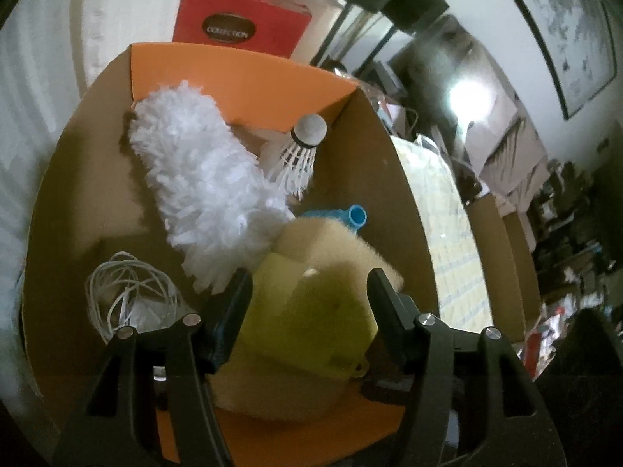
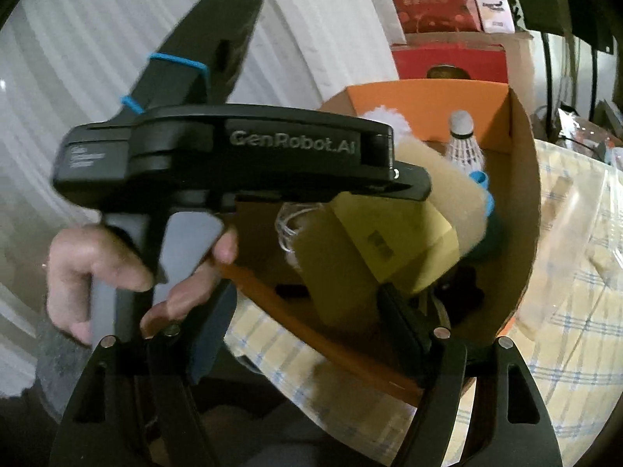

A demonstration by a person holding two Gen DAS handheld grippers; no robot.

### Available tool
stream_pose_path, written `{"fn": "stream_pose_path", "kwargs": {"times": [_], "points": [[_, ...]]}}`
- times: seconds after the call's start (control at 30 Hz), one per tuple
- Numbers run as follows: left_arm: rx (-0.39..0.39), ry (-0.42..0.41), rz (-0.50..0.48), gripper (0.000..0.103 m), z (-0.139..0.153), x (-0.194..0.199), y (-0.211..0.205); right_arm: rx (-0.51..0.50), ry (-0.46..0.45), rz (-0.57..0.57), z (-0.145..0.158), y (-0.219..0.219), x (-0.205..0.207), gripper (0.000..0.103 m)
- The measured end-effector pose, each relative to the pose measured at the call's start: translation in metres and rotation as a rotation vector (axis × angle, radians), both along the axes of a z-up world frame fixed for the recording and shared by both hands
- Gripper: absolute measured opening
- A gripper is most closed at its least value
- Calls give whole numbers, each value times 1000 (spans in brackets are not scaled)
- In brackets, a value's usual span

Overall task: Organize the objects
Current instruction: 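Lower the sponge block into the orange box and open the left tool, then withdraw both tools from the box and reach toward the clear plastic trays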

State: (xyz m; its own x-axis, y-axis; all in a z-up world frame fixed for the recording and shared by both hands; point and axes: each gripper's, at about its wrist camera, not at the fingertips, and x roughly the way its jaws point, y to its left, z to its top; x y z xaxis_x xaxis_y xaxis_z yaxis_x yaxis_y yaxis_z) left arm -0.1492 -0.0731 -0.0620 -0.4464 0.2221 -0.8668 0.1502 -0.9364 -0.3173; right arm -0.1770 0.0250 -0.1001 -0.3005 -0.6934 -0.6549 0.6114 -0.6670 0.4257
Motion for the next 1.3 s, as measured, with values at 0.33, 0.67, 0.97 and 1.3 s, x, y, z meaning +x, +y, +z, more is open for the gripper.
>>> {"fn": "stream_pose_path", "kwargs": {"times": [0.33, 0.67, 0.97, 1.3], "points": [[35, 71, 68, 69, 11, 25, -6, 46, 51, -140, 22, 38, -13, 74], [-19, 116, 119, 91, 20, 33, 2, 61, 73, -285, 32, 91, -24, 74], [-53, 157, 79, 98, 26, 33, 40, 157, 110, -382, 32, 130, -22, 83], [-94, 157, -35, 98, 30, 6, 105, 182, 91, -510, 28, 192, -16, 83]]}}
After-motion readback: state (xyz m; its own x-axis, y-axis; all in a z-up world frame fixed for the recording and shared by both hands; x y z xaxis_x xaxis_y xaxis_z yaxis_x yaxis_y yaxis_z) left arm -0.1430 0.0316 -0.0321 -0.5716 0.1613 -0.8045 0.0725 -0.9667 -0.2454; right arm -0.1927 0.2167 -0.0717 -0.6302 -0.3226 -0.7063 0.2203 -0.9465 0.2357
